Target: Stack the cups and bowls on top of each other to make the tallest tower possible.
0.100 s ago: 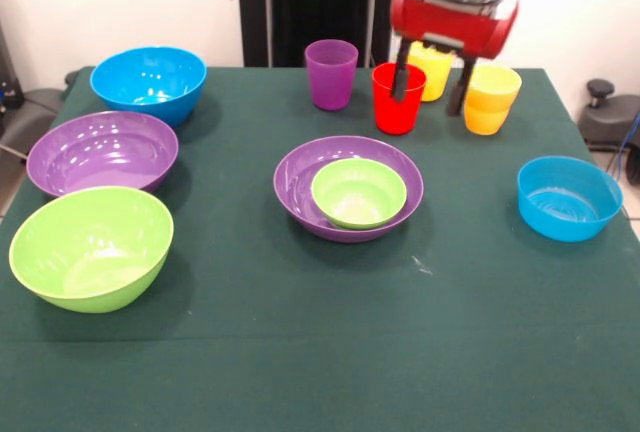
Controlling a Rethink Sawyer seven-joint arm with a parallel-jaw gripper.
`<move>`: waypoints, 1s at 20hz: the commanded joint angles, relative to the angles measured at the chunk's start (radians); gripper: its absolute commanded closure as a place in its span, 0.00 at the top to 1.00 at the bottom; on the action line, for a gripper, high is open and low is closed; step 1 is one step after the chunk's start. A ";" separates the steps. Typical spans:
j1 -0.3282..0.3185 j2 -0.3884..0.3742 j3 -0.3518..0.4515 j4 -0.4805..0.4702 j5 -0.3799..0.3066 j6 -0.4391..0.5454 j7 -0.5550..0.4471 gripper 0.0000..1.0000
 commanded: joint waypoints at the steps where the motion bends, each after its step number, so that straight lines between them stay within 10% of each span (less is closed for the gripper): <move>1: 0.053 0.015 0.028 0.089 0.044 0.041 0.244 1.00; 20: 0.087 0.051 0.027 0.091 0.008 0.018 0.174 1.00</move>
